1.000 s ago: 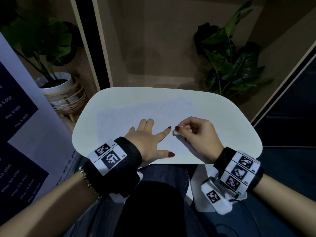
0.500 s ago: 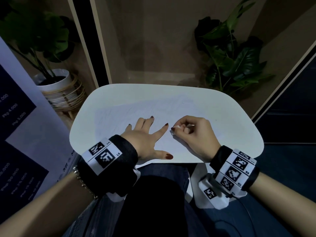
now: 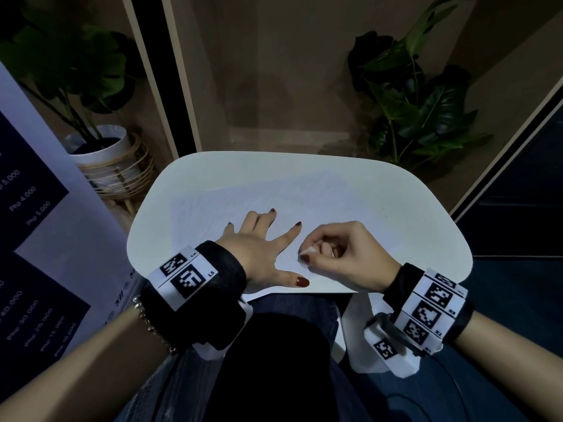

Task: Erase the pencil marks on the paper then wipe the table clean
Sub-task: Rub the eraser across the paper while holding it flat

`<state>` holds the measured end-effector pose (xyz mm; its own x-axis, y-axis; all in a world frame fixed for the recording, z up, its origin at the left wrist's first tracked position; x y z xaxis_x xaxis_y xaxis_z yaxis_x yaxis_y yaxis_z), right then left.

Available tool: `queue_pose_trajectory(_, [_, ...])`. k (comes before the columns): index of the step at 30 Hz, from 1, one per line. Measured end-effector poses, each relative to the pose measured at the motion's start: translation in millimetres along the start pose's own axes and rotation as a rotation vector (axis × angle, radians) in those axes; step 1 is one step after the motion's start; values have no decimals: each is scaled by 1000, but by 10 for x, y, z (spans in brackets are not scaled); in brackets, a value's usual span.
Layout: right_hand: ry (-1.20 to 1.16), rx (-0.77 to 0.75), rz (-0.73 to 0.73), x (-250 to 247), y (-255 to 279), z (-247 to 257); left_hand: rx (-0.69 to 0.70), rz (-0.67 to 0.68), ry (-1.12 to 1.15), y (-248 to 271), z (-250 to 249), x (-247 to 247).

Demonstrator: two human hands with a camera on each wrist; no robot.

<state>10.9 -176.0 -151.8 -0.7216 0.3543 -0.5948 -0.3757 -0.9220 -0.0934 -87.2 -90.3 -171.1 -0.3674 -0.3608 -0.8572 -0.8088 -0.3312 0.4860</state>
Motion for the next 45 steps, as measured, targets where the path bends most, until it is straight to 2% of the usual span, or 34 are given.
queue_pose_trajectory(2, [27, -21, 87, 55, 24, 44, -3, 1, -1, 0, 2, -6])
queue_pose_trajectory(7, [-34, 29, -165, -126, -9, -38, -4, 0, 4, 6, -4, -24])
queue_pose_trajectory(12, [63, -25, 25, 8, 48, 50, -3, -9, 17, 18, -7, -23])
queue_pose_trajectory(16, [101, 33, -176, -173, 48, -60, -13, 3, 14, 28, -17, -31])
queue_pose_trajectory(18, [120, 28, -208, -192, 40, -62, -15, 6, 14, 30, -19, -34])
queue_pose_trajectory(23, [122, -44, -26, -14, 60, 25, -17, 4, 11, 22, -5, -23])
queue_pose_trajectory(29, [153, -16, -63, -231, 35, -72, -13, 5, 8, 27, -10, -30])
queue_pose_trajectory(34, [248, -157, 28, 39, 36, 179, -16, 0, 11, 11, -5, -19])
queue_pose_trajectory(41, [326, -57, 54, -285, -20, -44, -6, -17, 17, 5, 13, -12])
queue_pose_trajectory(45, [334, -134, 92, -83, -36, 120, -10, -30, -3, 21, 8, -13])
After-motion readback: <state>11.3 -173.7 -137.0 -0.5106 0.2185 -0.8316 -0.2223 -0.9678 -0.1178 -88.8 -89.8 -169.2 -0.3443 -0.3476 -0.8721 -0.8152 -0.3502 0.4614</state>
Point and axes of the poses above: each hand's wrist, its own y-axis away from the middle knuckle, its own x-axis out of the palm, z = x × y, the point moved 9 cm from there along -y, towards the middle knuckle, and after that the axes turned 10 degrees about y, right-handed, at the moved point
